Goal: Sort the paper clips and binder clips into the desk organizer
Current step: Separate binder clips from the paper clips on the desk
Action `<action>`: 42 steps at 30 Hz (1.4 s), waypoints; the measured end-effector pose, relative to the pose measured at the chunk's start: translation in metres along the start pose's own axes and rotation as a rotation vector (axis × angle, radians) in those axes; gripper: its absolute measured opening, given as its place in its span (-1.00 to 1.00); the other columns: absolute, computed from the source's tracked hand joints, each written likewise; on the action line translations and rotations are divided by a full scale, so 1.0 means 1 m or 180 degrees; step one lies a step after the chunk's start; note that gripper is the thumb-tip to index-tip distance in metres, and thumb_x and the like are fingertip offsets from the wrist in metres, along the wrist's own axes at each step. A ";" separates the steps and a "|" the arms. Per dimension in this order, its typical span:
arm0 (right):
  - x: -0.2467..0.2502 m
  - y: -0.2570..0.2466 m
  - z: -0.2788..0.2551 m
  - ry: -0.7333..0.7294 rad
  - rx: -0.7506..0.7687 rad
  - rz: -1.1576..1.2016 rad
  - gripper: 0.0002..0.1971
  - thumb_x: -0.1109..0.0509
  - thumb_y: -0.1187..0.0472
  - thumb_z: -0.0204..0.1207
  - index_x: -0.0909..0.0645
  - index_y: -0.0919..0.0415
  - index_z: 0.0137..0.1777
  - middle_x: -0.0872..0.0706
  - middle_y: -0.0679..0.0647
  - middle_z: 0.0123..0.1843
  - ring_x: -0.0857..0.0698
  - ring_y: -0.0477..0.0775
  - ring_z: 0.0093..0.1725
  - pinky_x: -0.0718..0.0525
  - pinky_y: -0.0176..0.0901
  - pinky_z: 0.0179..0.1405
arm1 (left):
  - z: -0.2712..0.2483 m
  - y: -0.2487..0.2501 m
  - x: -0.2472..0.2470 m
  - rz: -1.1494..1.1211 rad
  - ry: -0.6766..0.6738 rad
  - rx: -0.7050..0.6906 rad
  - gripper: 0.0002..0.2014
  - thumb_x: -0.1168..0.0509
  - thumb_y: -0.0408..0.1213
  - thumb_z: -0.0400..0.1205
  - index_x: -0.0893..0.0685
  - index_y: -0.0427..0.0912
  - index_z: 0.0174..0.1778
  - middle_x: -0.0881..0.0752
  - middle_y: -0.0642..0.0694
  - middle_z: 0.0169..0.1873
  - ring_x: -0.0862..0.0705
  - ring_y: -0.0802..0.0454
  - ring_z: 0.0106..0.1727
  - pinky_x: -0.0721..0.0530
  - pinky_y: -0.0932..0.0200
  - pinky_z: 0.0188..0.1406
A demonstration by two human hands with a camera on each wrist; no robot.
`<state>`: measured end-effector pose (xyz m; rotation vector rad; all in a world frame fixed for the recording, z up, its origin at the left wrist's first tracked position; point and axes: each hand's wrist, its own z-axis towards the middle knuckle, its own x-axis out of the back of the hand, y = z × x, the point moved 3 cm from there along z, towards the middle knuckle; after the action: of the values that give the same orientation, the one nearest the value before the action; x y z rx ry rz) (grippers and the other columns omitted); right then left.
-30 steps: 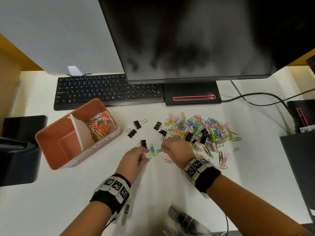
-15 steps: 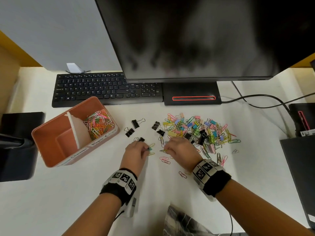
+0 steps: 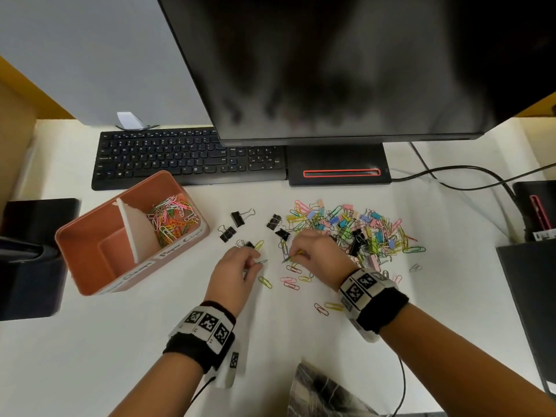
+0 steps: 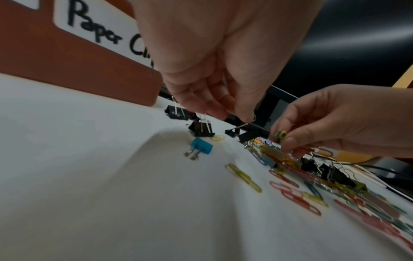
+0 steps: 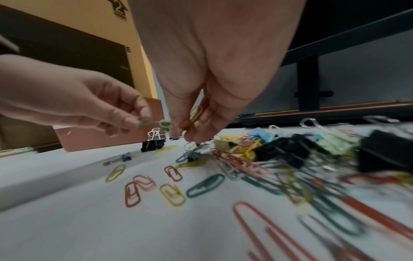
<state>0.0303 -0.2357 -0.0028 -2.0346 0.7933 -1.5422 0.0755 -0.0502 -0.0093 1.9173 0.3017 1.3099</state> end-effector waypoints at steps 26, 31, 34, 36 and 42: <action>0.009 -0.002 -0.003 -0.0127 -0.0448 0.0243 -0.92 -0.39 0.24 0.52 -0.69 0.16 -0.04 -0.66 -0.12 -0.17 -0.62 -0.26 -0.20 -0.53 -0.52 -0.18 | 0.020 0.005 0.003 0.0488 -0.0570 -0.0860 -0.89 -0.39 -0.41 0.49 -0.70 -0.09 -0.19 -0.69 0.02 -0.25 -0.48 0.09 -0.19 -0.33 0.28 -0.03; -0.010 0.003 -0.031 -0.0471 -0.0340 0.0038 -0.83 -0.36 0.23 0.55 -0.67 0.16 0.10 -0.74 -0.01 -0.10 -0.64 -0.15 -0.20 -0.56 -0.33 -0.17 | -0.008 -0.015 -0.019 0.0482 -0.0997 -0.0577 -0.84 -0.38 -0.33 0.52 -0.69 -0.10 0.00 -0.67 0.03 -0.19 -0.56 0.07 -0.11 -0.53 0.17 0.01; -0.022 0.000 -0.025 -0.0619 -0.0412 -0.0412 -0.70 -0.30 0.31 0.56 -0.57 0.24 0.28 -0.75 0.20 0.06 -0.69 0.16 0.06 -0.64 -0.03 0.08 | -0.007 -0.016 -0.025 0.0706 -0.0987 -0.0436 -0.83 -0.38 -0.34 0.52 -0.70 -0.17 0.02 -0.71 -0.11 -0.14 -0.62 -0.09 -0.04 -0.58 0.06 0.09; -0.027 -0.001 -0.022 -0.0623 -0.0436 -0.0512 -0.69 -0.29 0.35 0.55 -0.56 0.27 0.29 -0.72 0.25 0.12 -0.68 0.22 0.13 -0.62 0.04 0.16 | -0.005 -0.013 -0.025 0.0741 -0.0975 -0.0431 -0.92 -0.36 -0.34 0.53 -0.69 -0.17 -0.09 -0.68 -0.12 -0.17 -0.62 -0.11 -0.06 -0.61 -0.01 0.02; -0.030 0.001 -0.018 -0.0459 -0.0261 -0.0451 -0.82 -0.36 0.28 0.54 -0.68 0.31 0.08 -0.57 0.21 0.18 -0.62 0.19 0.15 -0.58 -0.08 0.19 | 0.001 -0.008 -0.025 0.0903 -0.1140 -0.0391 -0.94 -0.30 -0.36 0.56 -0.67 -0.23 -0.10 -0.57 -0.13 -0.08 -0.58 -0.14 -0.03 -0.57 0.10 -0.05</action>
<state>0.0067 -0.2164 -0.0200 -2.2763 0.6799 -1.4376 0.0670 -0.0601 -0.0321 2.0943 -0.2333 1.0994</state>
